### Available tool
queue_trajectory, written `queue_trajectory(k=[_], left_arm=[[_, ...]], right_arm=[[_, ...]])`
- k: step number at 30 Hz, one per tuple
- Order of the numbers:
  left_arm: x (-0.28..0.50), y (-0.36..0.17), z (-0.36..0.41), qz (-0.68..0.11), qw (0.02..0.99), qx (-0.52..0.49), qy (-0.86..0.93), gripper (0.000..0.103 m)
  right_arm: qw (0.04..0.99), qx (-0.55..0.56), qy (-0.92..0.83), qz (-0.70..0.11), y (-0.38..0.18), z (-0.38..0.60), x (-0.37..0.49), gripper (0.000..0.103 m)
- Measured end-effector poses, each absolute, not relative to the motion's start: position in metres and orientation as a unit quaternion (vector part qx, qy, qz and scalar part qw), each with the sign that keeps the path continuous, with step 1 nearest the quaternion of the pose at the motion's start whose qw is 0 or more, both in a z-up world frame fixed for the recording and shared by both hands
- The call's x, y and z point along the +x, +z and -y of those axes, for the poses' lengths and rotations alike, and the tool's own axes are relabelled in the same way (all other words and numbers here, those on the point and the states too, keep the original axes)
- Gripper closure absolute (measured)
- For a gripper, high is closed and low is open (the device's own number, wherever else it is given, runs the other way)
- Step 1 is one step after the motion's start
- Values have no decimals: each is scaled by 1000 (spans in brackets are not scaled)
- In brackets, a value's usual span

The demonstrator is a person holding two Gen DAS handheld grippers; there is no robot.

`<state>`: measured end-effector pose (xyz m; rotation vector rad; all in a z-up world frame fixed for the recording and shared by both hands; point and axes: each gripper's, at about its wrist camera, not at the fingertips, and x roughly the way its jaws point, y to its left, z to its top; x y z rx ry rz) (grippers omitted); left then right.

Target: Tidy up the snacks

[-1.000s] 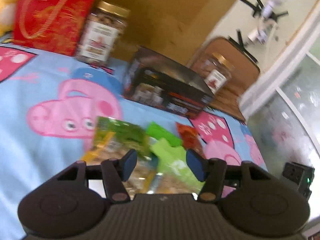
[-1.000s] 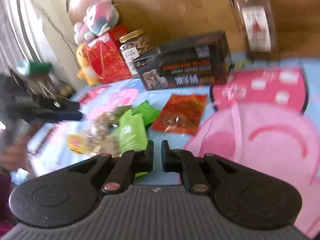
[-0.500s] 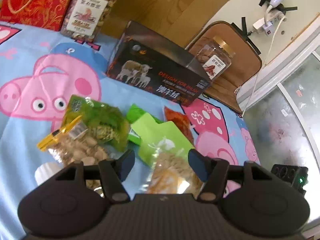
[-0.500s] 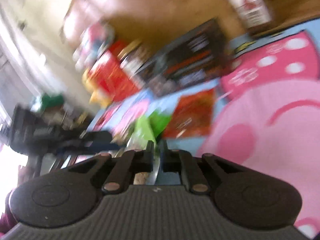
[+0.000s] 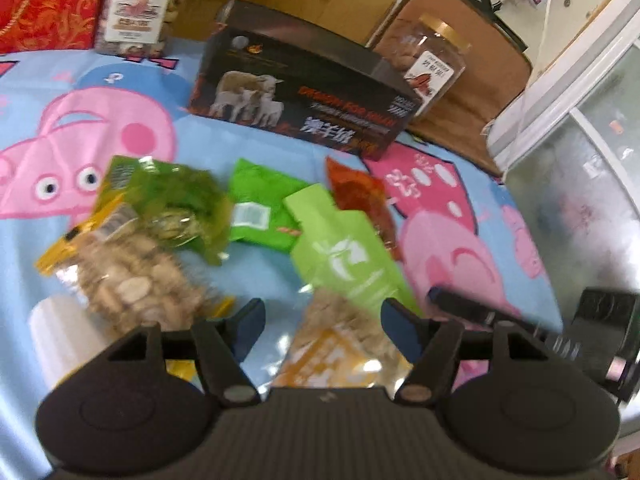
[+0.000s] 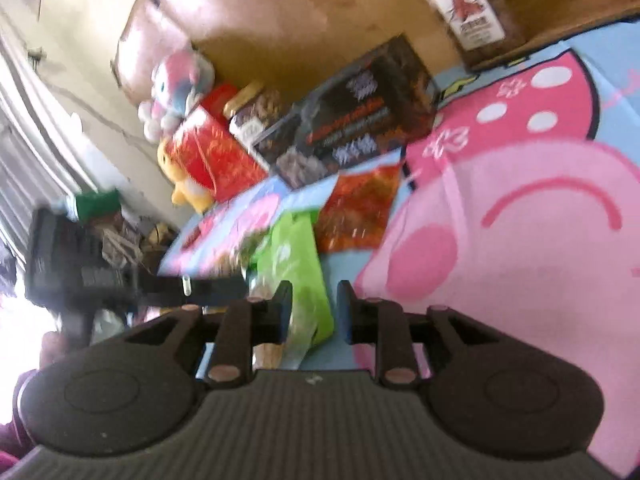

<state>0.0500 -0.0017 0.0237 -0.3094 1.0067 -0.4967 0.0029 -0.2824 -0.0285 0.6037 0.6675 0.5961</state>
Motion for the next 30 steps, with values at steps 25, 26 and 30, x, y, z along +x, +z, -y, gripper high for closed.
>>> queue_trajectory(k=[25, 26, 30], left_arm=[[73, 51, 4, -409, 851, -200, -264, 51], [71, 52, 6, -405, 856, -190, -259, 51], [65, 59, 9, -390, 860, -188, -270, 60]], right_arm=[[867, 275, 324, -260, -3, 251, 34, 98], [870, 269, 324, -257, -2, 249, 33, 98], [887, 240, 317, -236, 6, 241, 24, 100]])
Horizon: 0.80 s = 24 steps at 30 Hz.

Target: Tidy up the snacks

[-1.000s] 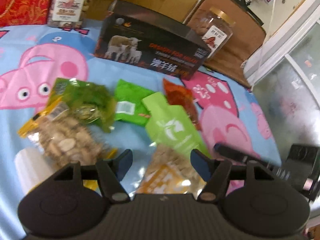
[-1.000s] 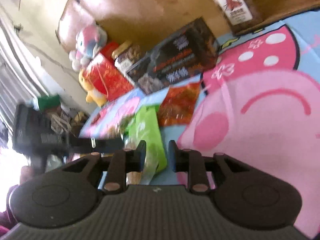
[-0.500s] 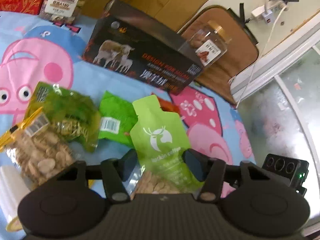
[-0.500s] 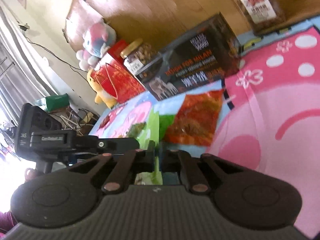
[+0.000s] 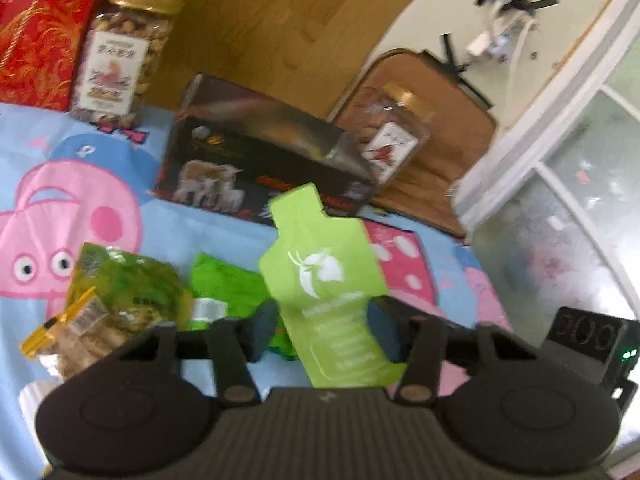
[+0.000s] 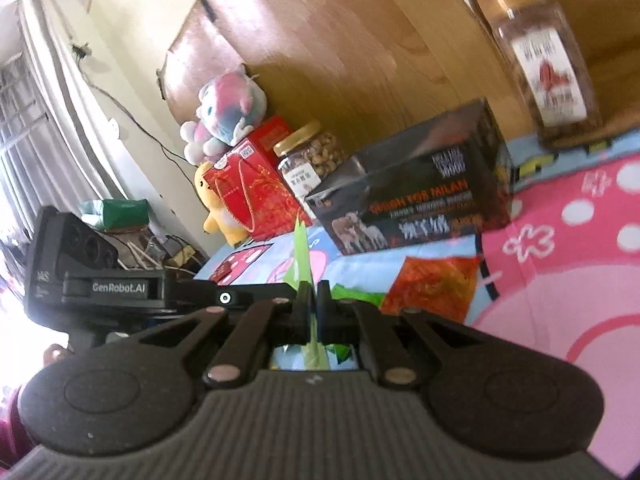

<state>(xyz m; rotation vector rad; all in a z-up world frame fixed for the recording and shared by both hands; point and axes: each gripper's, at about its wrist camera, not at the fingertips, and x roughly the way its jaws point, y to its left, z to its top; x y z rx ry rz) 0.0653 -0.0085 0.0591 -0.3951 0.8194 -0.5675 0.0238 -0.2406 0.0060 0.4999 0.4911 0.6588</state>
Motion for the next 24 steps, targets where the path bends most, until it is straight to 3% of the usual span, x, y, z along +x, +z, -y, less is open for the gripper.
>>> queue_trajectory(k=[10, 24], left_arm=[[51, 62, 25, -372, 897, -100, -218, 60], [54, 47, 17, -387, 904, -64, -169, 59]], right_arm=[[900, 242, 250, -264, -8, 248, 31, 100], [896, 248, 239, -280, -18, 257, 28, 94]])
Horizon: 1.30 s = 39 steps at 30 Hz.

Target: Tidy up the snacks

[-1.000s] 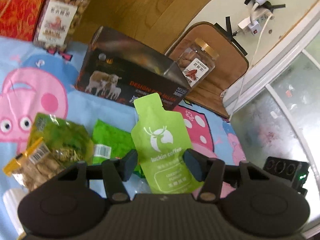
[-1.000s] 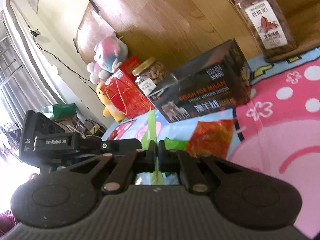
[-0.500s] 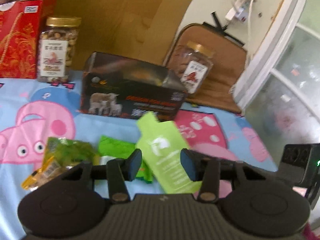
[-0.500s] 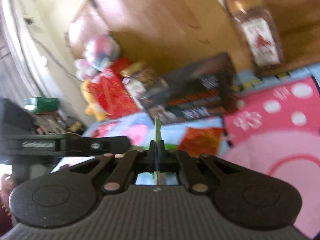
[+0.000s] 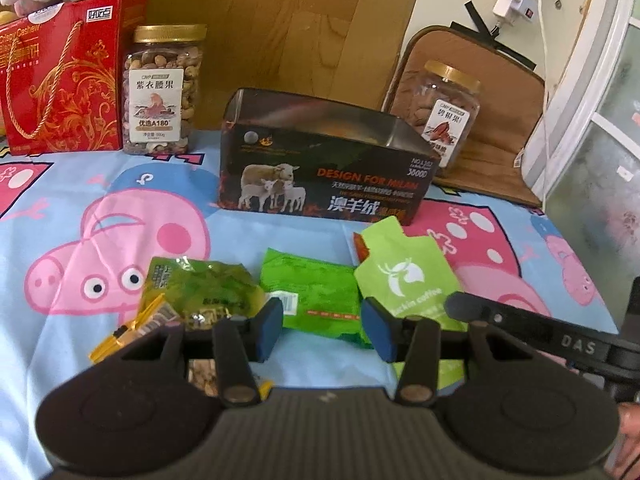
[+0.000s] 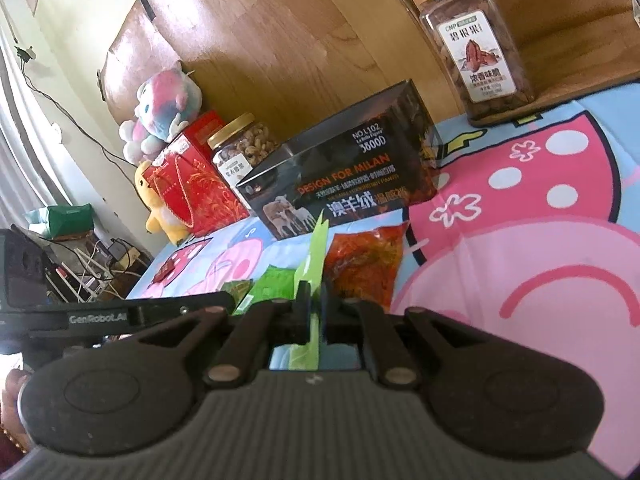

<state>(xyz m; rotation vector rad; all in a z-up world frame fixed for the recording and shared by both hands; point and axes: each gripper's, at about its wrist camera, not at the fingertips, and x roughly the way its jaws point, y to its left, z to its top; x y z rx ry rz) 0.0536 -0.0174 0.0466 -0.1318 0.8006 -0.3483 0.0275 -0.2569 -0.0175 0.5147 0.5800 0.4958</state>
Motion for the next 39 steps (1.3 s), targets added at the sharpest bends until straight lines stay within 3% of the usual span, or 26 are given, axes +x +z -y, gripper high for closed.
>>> queue_trajectory(k=[4, 6, 7, 18, 21, 23, 25, 27, 39], left_arm=[[56, 42, 16, -393, 902, -65, -168, 59], [58, 38, 12, -402, 895, -80, -175, 59], [59, 36, 10, -408, 889, -94, -183, 59], [69, 23, 29, -454, 843, -135, -256, 59], [69, 20, 38, -451, 845, -126, -259, 46], [69, 20, 43, -449, 845, -123, -263, 38], [66, 19, 49, -442, 851, -113, -262, 37], [61, 19, 52, -433, 857, -101, -261, 37], [61, 12, 18, -442, 824, -209, -287, 37]], right_arm=[[896, 234, 242, -288, -19, 257, 26, 88], [892, 233, 240, -303, -23, 258, 28, 74], [887, 239, 239, -314, -28, 259, 31, 73], [874, 273, 248, -315, -37, 281, 20, 72], [872, 272, 258, -317, -39, 283, 15, 71], [869, 268, 267, -318, -39, 281, 15, 72], [862, 265, 277, -331, -40, 277, 17, 88], [862, 262, 279, -333, -40, 273, 16, 92], [844, 312, 272, -341, -47, 283, 18, 93]])
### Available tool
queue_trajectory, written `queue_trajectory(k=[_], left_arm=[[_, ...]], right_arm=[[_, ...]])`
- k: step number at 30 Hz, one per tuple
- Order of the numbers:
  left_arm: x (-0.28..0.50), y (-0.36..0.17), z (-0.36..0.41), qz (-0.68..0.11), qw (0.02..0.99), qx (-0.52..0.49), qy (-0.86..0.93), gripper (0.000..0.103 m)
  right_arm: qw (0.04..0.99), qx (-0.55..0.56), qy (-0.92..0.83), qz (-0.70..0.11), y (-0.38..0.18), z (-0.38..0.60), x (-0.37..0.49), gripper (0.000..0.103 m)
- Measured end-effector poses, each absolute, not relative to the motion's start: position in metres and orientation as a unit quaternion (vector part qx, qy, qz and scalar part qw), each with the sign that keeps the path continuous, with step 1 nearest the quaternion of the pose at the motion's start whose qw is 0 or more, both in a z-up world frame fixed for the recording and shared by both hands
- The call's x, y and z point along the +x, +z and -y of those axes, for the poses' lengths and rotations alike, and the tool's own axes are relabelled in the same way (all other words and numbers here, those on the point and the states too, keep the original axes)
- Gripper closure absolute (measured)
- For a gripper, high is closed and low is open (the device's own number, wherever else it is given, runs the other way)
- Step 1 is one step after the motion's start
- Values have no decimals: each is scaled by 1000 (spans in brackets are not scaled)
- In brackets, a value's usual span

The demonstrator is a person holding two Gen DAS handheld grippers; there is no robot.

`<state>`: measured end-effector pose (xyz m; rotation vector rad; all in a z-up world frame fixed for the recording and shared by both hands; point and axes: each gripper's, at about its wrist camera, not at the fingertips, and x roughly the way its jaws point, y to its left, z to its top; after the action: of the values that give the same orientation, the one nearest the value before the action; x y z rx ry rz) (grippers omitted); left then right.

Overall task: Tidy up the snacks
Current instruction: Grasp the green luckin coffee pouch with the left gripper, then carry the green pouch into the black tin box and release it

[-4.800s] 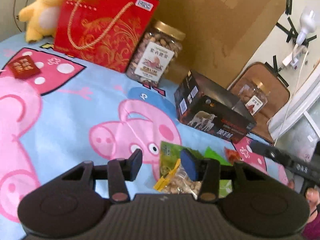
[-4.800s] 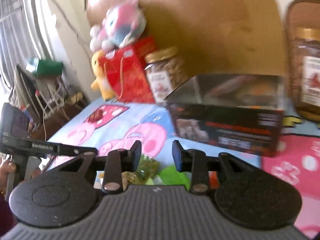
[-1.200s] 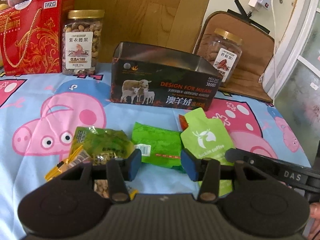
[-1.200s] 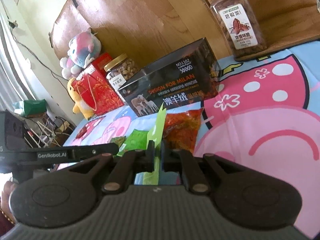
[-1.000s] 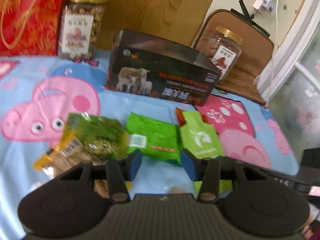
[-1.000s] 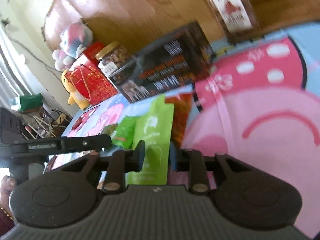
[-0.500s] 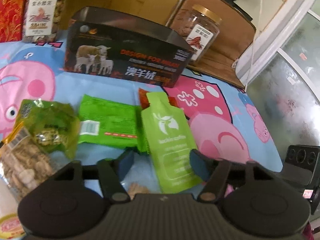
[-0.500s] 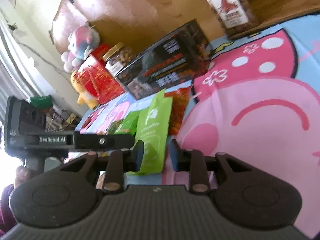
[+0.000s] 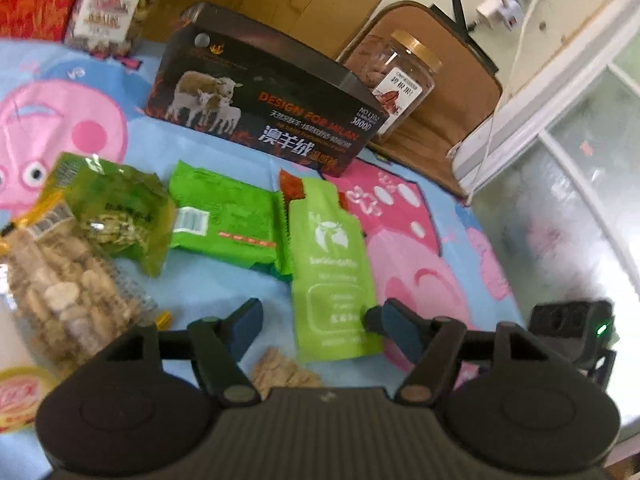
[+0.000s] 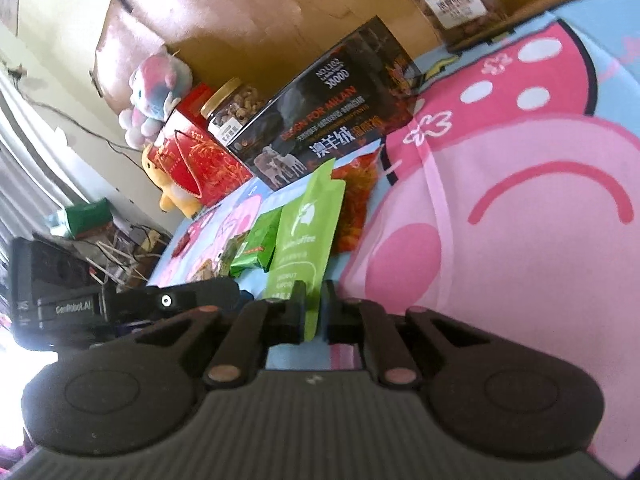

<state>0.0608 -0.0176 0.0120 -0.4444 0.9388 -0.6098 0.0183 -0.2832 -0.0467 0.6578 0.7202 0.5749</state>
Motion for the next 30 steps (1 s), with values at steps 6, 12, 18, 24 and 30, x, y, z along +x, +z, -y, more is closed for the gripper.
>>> queue_trajectory(k=[6, 12, 18, 24, 30], left_arm=[[80, 5, 20, -468, 798, -254, -281, 77], [67, 29, 19, -441, 803, -257, -308, 77], [90, 75, 7, -388, 836, -242, -304, 77], [146, 110, 10, -329, 888, -178, -267, 77], [216, 99, 8, -329, 900, -185, -218, 77]], right_arm=[[841, 326, 267, -339, -47, 290, 17, 93], [842, 348, 271, -310, -32, 303, 4, 94], [864, 317, 292, -260, 14, 290, 27, 94], [903, 246, 290, -199, 57, 263, 85, 94], [932, 172, 261, -183, 62, 235, 155, 94]])
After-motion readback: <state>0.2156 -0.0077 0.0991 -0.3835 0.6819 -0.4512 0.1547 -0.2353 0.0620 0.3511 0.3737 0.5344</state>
